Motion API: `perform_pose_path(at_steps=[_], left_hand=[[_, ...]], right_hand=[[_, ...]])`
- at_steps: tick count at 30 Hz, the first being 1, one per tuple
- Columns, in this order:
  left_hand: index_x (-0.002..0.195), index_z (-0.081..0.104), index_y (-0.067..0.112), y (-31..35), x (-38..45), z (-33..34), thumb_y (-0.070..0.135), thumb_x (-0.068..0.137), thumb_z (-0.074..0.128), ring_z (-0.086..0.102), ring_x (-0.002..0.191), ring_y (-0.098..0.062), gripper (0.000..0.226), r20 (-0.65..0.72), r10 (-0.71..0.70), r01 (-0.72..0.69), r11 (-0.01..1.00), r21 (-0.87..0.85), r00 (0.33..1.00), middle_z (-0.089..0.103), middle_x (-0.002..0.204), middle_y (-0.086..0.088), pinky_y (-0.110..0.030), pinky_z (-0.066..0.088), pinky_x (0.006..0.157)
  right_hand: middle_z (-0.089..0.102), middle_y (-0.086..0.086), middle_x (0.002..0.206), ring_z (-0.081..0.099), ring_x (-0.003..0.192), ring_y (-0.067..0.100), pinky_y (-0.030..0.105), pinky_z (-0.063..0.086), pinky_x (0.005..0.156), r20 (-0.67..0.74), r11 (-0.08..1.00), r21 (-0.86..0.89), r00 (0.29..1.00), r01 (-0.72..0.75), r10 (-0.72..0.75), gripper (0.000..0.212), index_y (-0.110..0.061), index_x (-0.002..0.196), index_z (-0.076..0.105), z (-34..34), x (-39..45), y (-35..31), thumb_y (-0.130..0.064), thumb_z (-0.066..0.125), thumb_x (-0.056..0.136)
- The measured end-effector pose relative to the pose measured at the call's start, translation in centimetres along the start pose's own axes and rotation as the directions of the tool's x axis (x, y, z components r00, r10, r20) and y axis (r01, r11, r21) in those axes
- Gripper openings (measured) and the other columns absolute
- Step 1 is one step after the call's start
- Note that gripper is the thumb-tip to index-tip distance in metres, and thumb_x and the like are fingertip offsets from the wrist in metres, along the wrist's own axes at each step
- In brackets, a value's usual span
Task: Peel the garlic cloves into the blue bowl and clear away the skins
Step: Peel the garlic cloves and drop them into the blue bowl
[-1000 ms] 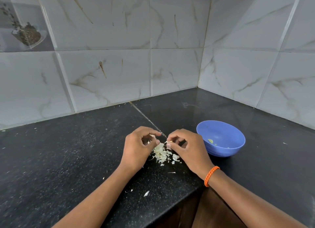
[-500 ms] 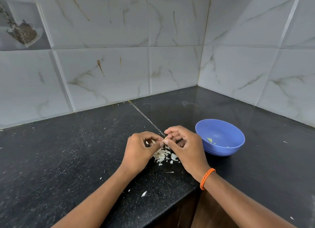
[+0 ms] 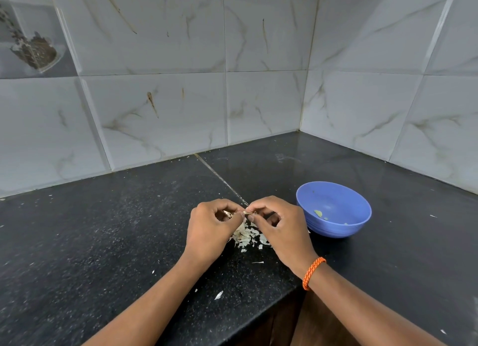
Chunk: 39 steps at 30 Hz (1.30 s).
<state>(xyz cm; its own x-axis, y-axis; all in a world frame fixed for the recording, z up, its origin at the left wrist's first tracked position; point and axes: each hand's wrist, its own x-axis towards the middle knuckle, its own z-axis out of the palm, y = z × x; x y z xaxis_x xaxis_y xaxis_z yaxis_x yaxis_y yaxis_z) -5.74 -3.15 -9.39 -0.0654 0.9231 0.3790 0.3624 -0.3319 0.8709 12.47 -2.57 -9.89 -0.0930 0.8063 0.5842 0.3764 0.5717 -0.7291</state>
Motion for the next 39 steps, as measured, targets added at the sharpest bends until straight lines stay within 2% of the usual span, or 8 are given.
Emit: perform_pose_path(at_steps=[5,12,16,20,26,30,35,39], left_hand=[[0.080,0.083,0.032,0.3,-0.1,0.0,0.016,0.089,0.083,0.071,0.067,-0.026,0.018,-0.048,0.013,-0.012,1.000,0.027,0.999,0.077,0.072,0.005,-0.050,0.060,0.067],[0.078,0.079,0.037,0.7,-0.5,0.2,0.022,0.086,0.083,0.071,0.067,-0.011,0.017,-0.077,0.025,-0.014,0.991,0.133,0.997,0.077,0.078,0.015,-0.046,0.062,0.066],[0.077,0.077,0.039,1.4,-1.0,0.2,0.027,0.086,0.081,0.070,0.072,-0.001,0.016,-0.129,0.071,-0.038,0.969,0.245,0.989,0.075,0.081,0.023,-0.037,0.060,0.066],[0.077,0.075,0.037,1.6,-0.9,0.4,0.030,0.085,0.081,0.069,0.071,-0.003,0.012,-0.147,0.094,-0.045,0.950,0.308,0.985,0.073,0.078,0.023,-0.038,0.059,0.064],[0.076,0.077,0.035,1.5,-0.5,0.2,0.028,0.089,0.082,0.069,0.060,-0.006,0.016,-0.092,0.057,-0.038,0.980,0.195,0.994,0.073,0.067,0.014,-0.042,0.061,0.064],[0.081,0.077,0.033,1.1,-0.3,0.1,0.026,0.095,0.078,0.072,0.059,-0.031,0.015,-0.033,-0.006,0.007,0.999,0.044,0.999,0.072,0.061,-0.002,-0.051,0.060,0.061],[0.085,0.081,0.034,1.6,-0.5,0.0,0.014,0.098,0.072,0.073,0.056,-0.022,0.026,-0.012,-0.013,0.013,1.000,0.009,1.000,0.078,0.089,0.011,-0.035,0.057,0.061],[0.086,0.082,0.038,1.6,-0.5,-0.1,0.023,0.096,0.081,0.074,0.060,-0.022,0.018,-0.045,0.002,-0.003,1.000,-0.013,0.999,0.075,0.104,0.014,-0.030,0.058,0.058]], right_hand=[[0.075,-0.012,0.092,0.072,0.084,0.016,0.035,0.059,0.060,0.019,0.999,0.046,0.999,-0.027,0.026,0.010,-0.025,0.100,0.079,0.0,0.0,-0.2,-0.021,0.083,0.092],[0.073,-0.014,0.092,0.070,0.081,0.015,0.036,0.057,0.061,-0.006,0.999,-0.034,0.999,0.041,-0.041,0.012,-0.020,0.095,0.080,0.3,-0.1,0.0,-0.010,0.083,0.090],[0.073,-0.013,0.093,0.072,0.084,0.010,0.026,0.060,0.067,0.002,0.991,-0.083,0.994,0.105,-0.105,0.013,-0.017,0.097,0.080,0.4,-0.1,0.0,-0.008,0.084,0.090],[0.075,-0.010,0.095,0.074,0.089,0.008,0.020,0.060,0.075,0.007,0.990,-0.067,0.993,0.122,-0.122,0.012,-0.014,0.099,0.081,0.3,-0.1,-0.1,-0.007,0.083,0.090],[0.080,-0.006,0.091,0.078,0.088,0.015,0.032,0.065,0.079,0.013,0.991,0.131,0.999,-0.041,0.040,0.011,-0.014,0.098,0.081,0.2,0.0,-0.1,-0.006,0.081,0.092],[0.081,0.003,0.093,0.080,0.087,0.020,0.035,0.066,0.077,0.048,0.948,0.287,0.991,-0.134,0.126,0.016,-0.009,0.108,0.080,0.0,0.1,-0.1,-0.002,0.077,0.095],[0.081,0.001,0.096,0.079,0.084,0.018,0.031,0.065,0.070,0.023,0.950,0.269,0.988,-0.156,0.156,0.018,-0.012,0.111,0.078,0.0,0.1,-0.2,-0.003,0.077,0.095],[0.081,-0.003,0.095,0.078,0.087,0.014,0.024,0.061,0.072,-0.005,0.966,0.221,0.990,-0.135,0.140,0.019,-0.018,0.108,0.078,-0.1,0.2,-0.1,-0.006,0.080,0.093]])
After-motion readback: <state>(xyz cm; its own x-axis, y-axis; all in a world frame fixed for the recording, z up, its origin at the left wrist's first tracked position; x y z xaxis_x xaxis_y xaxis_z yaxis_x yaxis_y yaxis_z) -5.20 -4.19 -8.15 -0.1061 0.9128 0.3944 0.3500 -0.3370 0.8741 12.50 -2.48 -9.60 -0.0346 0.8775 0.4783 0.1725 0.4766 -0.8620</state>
